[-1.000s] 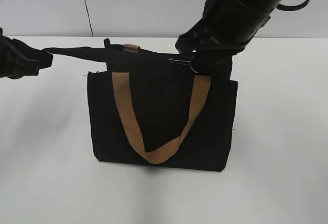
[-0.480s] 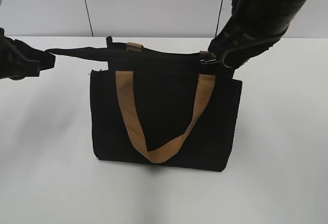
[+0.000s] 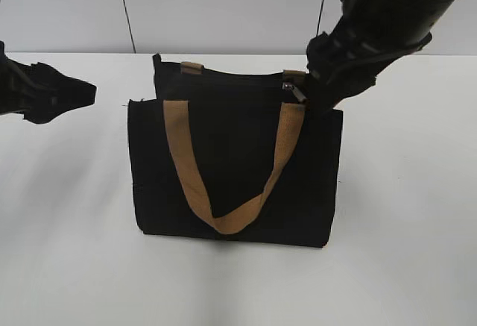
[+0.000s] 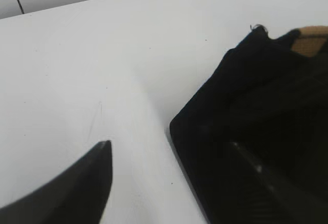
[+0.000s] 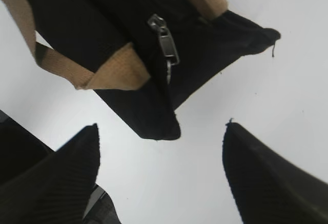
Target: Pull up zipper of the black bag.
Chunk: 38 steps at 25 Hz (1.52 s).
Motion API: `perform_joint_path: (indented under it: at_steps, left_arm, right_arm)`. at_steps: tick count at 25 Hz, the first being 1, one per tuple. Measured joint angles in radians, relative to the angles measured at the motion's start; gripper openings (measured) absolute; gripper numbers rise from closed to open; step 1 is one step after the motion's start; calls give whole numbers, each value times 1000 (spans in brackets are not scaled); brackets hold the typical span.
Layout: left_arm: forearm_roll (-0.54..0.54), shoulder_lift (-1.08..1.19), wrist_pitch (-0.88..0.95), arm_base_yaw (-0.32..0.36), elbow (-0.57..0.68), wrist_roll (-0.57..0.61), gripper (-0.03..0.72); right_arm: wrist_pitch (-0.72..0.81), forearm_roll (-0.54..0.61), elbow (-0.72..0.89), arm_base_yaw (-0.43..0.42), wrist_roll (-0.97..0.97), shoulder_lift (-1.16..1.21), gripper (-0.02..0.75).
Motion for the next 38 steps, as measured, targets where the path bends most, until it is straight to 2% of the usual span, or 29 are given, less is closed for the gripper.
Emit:
perform_joint_path:
  at_steps: [2, 6, 8, 13, 16, 19, 21, 25, 26, 28, 29, 31, 38]
  left_arm:
    - [0, 0, -22, 0, 0, 0, 591]
    - [0, -12, -12, -46, 0, -15, 567]
    - [1, -37, 63, -113, 0, -43, 543]
    - [-2, -94, 392, -307, 0, -87, 526]
    - [-81, -92, 580, -393, 0, -40, 526]
    - [-319, -70, 778, -426, 0, 212, 526]
    - [-562, -62, 879, -428, 0, 423, 526]
    - [-1076, -125, 944, -445, 0, 884, 528]
    - [-1189, -156, 967, -455, 0, 1012, 536]
    - [-1362, -218, 1040, -475, -3, 1179, 561]
    - [-1436, -265, 1097, -485, -13, 1267, 575]
    - [-1543, -345, 1214, -497, -30, 1368, 590]
    - [-1720, -674, 1526, -501, -31, 1517, 587]
  right_arm:
    - [-13, 14, 0, 0, -5, -24, 610]
    - [-20, 17, 0, 0, -11, -81, 601]
    - [-17, 18, 0, 0, -13, -111, 592]
    - [-4, 14, 36, 0, -15, -196, 586]
    - [-24, 13, 115, 0, -15, -251, 585]
    - [-64, 13, 213, 0, -15, -313, 585]
    - [-79, 16, 271, 0, -14, -345, 585]
    - [-79, 29, 344, 0, -14, -408, 585]
    - [-77, 31, 360, 0, -14, -430, 585]
    - [-73, 33, 393, 0, -15, -480, 585]
    - [-71, 33, 410, 0, -15, -510, 585]
    - [-49, 34, 457, 0, -16, -571, 585]
    - [47, 46, 673, 0, -16, -846, 585]
